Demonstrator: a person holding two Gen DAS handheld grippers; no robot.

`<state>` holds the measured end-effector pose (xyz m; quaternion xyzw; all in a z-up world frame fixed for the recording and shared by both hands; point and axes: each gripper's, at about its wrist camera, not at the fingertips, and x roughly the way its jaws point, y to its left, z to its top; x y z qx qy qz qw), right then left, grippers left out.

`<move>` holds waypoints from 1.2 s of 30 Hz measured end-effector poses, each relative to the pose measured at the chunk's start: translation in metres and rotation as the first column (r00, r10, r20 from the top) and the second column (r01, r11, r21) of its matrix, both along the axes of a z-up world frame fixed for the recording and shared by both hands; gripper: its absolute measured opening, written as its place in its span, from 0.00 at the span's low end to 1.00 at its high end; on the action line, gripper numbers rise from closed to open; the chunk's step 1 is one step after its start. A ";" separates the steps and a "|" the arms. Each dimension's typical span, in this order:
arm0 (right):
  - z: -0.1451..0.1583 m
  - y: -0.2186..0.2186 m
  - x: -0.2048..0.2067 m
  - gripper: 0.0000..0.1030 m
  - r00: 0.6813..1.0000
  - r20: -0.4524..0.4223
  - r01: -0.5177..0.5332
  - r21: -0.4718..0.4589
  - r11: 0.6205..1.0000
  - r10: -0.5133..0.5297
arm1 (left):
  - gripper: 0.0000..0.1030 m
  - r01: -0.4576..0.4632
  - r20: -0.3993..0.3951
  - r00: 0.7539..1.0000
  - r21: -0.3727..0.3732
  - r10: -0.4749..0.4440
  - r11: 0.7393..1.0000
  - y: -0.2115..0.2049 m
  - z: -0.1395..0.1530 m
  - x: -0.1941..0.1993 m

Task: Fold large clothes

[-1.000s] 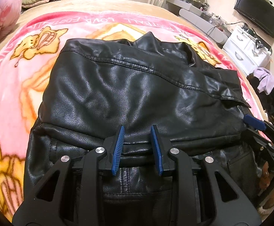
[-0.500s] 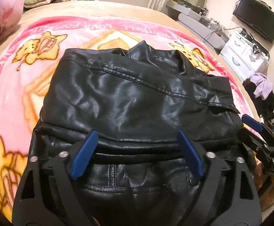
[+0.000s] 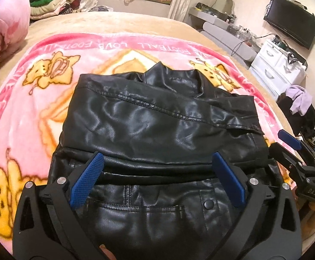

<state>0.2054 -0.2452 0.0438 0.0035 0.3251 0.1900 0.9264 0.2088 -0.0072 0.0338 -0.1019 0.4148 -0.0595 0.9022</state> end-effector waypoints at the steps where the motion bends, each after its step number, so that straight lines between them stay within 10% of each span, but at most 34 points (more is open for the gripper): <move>1: 0.002 0.000 -0.002 0.95 1.000 0.005 0.004 0.004 1.000 -0.004 | 0.91 0.002 0.003 1.000 -0.002 -0.002 1.000 0.000 0.002 -0.001; 36: 0.035 -0.013 -0.108 0.96 0.995 0.094 0.029 0.044 0.999 -0.033 | 0.91 0.066 0.067 0.995 0.036 -0.068 0.997 -0.003 0.022 -0.091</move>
